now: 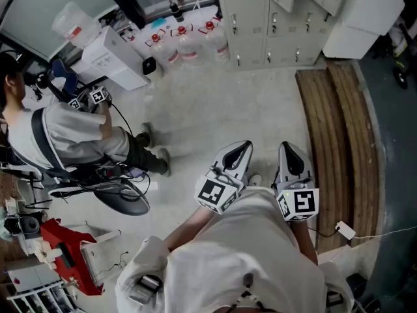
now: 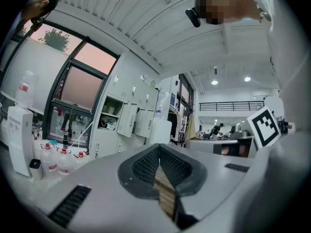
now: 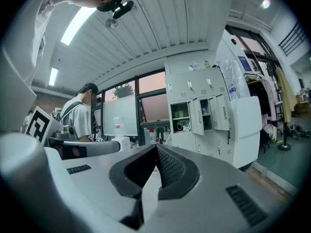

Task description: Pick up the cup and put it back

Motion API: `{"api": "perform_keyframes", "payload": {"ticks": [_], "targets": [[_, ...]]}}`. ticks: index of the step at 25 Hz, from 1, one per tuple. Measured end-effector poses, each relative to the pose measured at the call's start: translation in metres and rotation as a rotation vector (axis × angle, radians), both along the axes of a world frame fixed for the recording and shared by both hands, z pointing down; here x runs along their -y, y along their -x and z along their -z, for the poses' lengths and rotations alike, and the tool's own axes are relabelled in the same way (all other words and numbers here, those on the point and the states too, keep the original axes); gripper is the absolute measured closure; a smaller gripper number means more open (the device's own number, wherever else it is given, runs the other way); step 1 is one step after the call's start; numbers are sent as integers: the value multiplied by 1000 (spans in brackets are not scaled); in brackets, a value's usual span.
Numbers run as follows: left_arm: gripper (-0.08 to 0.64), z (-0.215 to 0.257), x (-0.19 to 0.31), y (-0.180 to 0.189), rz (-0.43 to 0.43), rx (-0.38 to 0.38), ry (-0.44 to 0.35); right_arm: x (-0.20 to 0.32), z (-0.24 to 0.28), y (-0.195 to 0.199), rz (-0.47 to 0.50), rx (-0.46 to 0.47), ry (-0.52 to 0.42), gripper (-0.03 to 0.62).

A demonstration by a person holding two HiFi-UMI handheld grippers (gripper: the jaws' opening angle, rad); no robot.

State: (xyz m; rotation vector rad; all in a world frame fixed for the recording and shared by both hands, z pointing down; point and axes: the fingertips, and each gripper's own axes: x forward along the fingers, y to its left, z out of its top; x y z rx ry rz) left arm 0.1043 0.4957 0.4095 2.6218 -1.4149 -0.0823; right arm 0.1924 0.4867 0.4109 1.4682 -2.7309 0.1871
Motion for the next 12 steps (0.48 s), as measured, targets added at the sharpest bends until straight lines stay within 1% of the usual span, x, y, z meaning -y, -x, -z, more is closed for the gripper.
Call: {"api": "perform_keyframes", "payload": {"ticks": [8, 12], "targets": [[551, 1, 1, -7, 0, -3, -6, 2, -1, -9, -12, 1, 9, 568], [552, 1, 4, -6, 5, -4, -2, 5, 0, -6, -3, 1, 13, 568]]}}
